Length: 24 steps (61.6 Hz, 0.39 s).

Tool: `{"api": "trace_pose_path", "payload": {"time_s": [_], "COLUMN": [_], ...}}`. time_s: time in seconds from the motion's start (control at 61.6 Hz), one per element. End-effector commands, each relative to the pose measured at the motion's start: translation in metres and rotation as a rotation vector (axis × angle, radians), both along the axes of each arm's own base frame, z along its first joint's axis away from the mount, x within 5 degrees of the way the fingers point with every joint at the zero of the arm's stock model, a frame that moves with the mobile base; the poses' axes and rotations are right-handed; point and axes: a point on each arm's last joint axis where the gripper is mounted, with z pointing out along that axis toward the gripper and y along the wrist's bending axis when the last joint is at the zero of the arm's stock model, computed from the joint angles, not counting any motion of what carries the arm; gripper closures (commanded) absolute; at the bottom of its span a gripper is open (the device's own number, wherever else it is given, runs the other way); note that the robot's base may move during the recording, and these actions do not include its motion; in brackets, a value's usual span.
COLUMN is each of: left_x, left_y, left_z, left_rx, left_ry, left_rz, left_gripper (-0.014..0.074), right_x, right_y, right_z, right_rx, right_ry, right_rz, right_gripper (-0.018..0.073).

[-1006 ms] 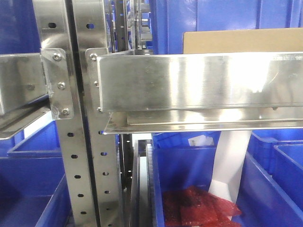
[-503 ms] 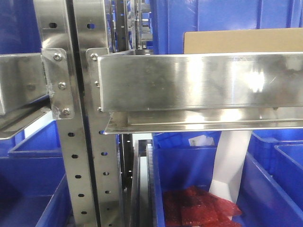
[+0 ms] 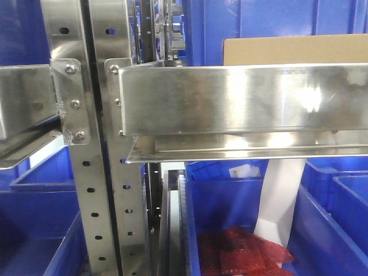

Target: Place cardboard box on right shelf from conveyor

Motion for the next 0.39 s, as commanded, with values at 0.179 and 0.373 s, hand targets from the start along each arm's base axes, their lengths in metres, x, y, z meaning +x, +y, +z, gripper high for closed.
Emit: {"api": "trace_pose_path", "payload": {"time_s": [0.179, 0.373], "left_x": [-0.0007, -0.0007], "left_y": [0.0007, 0.0007], "left_z": [0.0055, 0.0055], "left_rx": [-0.007, -0.007], "left_ry": [-0.092, -0.092], "left_rz": [0.008, 0.008], "left_gripper": [0.0713, 0.0713], "right_x": [-0.0026, -0.0026], "right_y": [-0.001, -0.001], "right_z": [0.0117, 0.0117], "right_rx": [-0.02, -0.02], "right_ry": [-0.12, -0.12], "right_rz": [-0.016, -0.016], "right_gripper": [0.0501, 0.0501]}}
